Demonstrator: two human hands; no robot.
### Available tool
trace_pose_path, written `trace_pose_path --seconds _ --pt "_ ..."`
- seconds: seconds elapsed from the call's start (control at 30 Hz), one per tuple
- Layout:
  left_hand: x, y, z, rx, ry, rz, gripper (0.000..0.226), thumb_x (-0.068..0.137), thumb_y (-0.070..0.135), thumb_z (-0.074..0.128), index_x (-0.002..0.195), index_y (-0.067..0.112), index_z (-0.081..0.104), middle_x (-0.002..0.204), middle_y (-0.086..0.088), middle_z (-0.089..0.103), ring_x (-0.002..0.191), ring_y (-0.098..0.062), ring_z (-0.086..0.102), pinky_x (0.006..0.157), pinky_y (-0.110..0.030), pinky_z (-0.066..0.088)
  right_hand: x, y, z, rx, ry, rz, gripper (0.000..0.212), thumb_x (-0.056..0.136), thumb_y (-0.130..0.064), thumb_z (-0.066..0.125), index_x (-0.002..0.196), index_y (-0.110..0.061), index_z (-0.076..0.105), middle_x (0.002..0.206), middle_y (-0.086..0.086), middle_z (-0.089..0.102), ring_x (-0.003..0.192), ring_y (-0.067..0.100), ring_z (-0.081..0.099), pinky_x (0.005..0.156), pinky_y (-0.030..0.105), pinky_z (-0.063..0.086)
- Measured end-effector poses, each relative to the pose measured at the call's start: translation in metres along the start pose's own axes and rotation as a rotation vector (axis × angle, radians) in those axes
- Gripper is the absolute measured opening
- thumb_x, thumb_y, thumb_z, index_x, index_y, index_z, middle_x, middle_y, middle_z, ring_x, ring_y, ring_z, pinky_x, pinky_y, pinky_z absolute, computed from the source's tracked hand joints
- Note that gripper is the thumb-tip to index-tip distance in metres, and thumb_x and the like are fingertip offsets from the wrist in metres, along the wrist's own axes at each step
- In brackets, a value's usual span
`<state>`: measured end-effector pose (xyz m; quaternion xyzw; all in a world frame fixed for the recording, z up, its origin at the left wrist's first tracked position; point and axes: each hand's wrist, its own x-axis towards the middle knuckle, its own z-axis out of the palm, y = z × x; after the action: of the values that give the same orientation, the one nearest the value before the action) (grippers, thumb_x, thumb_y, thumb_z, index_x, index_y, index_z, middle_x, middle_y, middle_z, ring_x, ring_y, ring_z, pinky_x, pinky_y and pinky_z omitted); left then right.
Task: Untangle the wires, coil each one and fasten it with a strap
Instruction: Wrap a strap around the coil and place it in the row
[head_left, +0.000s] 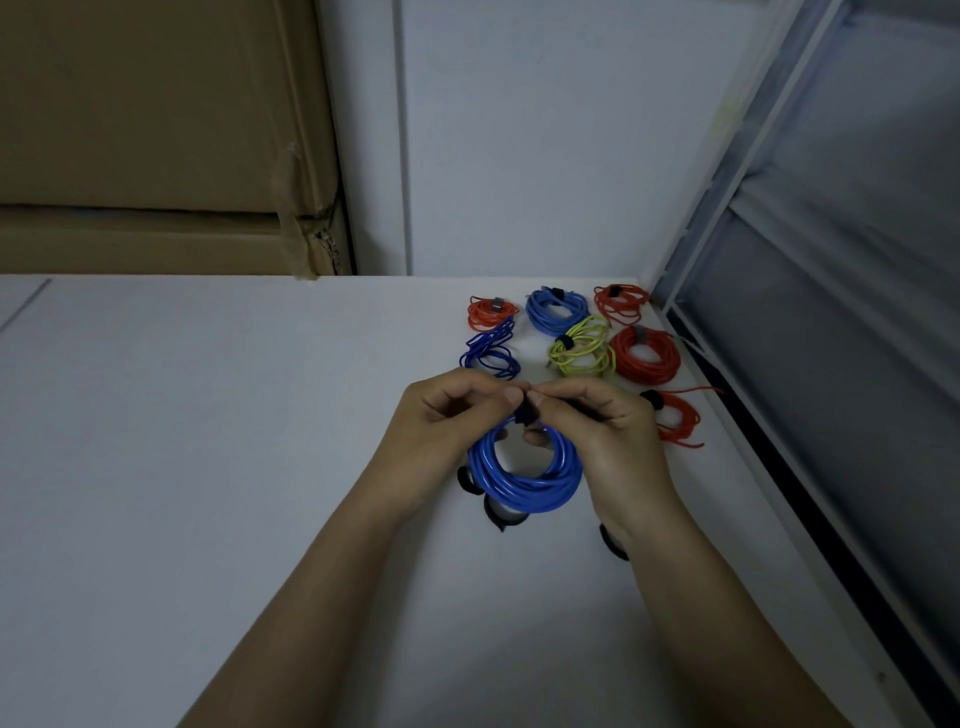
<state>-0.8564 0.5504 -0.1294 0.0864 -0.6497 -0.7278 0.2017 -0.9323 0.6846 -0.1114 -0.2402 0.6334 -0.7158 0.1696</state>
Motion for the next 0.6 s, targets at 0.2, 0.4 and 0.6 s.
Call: trace_pose_path --seconds 0.2,0.4,0.6 --pt "0.0 0.0007 -0.0002 0.041 -0.058 0.016 0.013 0.084 0.002 0.066 0.089 0.013 0.072 0.084 -0.006 0.074 0.079 -0.015 0.068 0.08 -0.029 0.055 0.0 0.0006 0.0009 0.037 0.004 0.046 0.032 0.082 0.005 0.065 0.069 -0.023 0.077 0.079 0.004 0.074 0.074 0.019 0.071 0.063 0.024 0.056" --pt "-0.0019 0.0029 0.0015 0.163 -0.045 0.069 0.025 0.082 -0.006 0.067 0.088 0.018 0.069 0.086 -0.002 0.073 0.078 -0.007 0.065 0.075 -0.018 0.05 0.0005 -0.0013 -0.0018 0.021 -0.018 0.03 0.027 0.083 0.002 0.066 0.075 -0.021 0.077 0.083 0.006 0.074 0.078 0.021 0.072 0.064 0.024 0.056" --pt "-0.0018 0.0029 0.0007 0.196 -0.062 0.091 0.026 0.084 -0.001 0.066 0.092 0.023 0.07 0.089 0.004 0.073 0.082 -0.008 0.067 0.079 -0.02 0.05 -0.0001 -0.0005 -0.0007 0.03 -0.013 0.032 0.032 0.085 0.003 0.064 0.072 -0.024 0.076 0.081 0.005 0.074 0.079 0.019 0.071 0.065 0.023 0.056"
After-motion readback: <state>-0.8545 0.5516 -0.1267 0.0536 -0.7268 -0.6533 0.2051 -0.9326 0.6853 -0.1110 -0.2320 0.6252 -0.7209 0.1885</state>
